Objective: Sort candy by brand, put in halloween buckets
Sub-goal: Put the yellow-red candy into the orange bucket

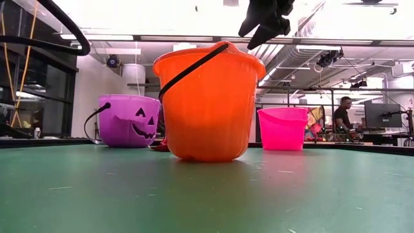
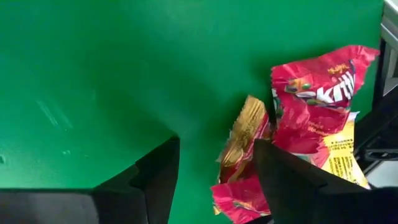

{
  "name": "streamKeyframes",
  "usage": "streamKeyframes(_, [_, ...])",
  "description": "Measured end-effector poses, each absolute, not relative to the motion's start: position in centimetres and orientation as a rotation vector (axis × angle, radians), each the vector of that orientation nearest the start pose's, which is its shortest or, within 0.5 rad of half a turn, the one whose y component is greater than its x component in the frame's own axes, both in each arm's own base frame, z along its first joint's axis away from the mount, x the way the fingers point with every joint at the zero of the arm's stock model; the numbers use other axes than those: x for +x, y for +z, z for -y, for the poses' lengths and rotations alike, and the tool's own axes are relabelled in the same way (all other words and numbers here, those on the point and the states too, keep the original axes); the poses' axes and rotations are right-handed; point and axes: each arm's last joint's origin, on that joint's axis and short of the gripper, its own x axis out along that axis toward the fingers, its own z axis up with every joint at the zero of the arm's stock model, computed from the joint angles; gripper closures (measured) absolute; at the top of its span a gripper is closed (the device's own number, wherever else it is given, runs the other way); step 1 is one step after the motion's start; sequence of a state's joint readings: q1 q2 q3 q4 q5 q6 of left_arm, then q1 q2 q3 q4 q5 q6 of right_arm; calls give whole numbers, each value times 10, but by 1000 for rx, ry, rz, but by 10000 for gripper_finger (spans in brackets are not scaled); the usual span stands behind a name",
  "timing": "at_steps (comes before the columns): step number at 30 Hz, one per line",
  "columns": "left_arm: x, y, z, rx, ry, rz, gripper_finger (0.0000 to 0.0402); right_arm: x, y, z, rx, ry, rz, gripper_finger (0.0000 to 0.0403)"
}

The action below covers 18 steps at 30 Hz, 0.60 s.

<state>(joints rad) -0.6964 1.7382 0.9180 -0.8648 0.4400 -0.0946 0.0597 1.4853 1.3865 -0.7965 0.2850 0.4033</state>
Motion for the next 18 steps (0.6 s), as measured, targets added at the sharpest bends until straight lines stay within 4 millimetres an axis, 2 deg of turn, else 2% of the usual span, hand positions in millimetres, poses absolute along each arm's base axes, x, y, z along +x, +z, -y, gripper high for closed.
streamKeyframes(6, [197, 132, 180, 152, -766, -1759, 207, 307, 328, -10, 228, -387, -823, 124])
streamKeyframes(9, [197, 132, 180, 154, -758, -1765, 228, 307, 328, -10, 228, -386, -823, 124])
streamKeyframes(12, [195, 131, 181, 173, -751, -1761, 273, 307, 328, -10, 228, -386, -823, 124])
streamKeyframes(18, [191, 129, 184, 173, -755, -1782, 388, 307, 328, -10, 228, -386, -823, 124])
